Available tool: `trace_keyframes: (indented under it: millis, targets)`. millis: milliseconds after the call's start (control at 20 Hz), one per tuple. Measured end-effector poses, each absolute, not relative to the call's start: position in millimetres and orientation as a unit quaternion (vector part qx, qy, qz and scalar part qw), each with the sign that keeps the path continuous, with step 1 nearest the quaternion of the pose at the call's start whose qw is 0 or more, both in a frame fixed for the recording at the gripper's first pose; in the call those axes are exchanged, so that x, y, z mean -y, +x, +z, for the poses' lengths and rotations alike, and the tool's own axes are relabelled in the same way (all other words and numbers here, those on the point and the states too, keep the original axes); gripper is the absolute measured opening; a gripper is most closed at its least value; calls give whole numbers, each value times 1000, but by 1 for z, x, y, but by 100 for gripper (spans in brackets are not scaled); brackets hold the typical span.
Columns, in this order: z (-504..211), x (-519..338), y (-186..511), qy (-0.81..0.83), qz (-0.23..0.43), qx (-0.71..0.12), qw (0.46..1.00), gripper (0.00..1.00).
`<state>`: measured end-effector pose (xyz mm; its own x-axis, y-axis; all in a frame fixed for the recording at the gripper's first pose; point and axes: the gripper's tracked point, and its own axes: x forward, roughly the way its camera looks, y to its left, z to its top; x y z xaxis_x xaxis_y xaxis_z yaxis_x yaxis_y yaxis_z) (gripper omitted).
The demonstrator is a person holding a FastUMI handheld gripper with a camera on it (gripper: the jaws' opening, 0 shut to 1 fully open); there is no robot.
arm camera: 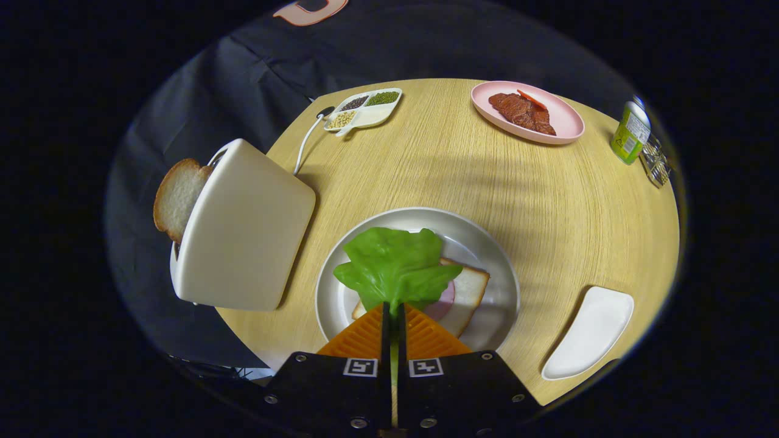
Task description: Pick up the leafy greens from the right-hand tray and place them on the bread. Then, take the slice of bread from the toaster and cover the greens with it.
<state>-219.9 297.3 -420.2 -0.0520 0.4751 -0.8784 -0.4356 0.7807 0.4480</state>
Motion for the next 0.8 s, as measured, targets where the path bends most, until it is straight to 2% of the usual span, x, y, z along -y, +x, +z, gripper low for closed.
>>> trace_keyframes:
  millis: [100, 200, 350, 550, 800]
  targets:
    - [-423, -294, -218, 3, 331, -640, 694, 11]
    - [-420, -292, -216, -6, 333, -630, 702, 24]
    - [-414, -290, -209, -17, 331, -609, 721, 51]
    - [-386, -290, -194, 3, 319, -590, 742, 74]
    - [-332, -317, -177, 53, 320, -569, 756, 82]
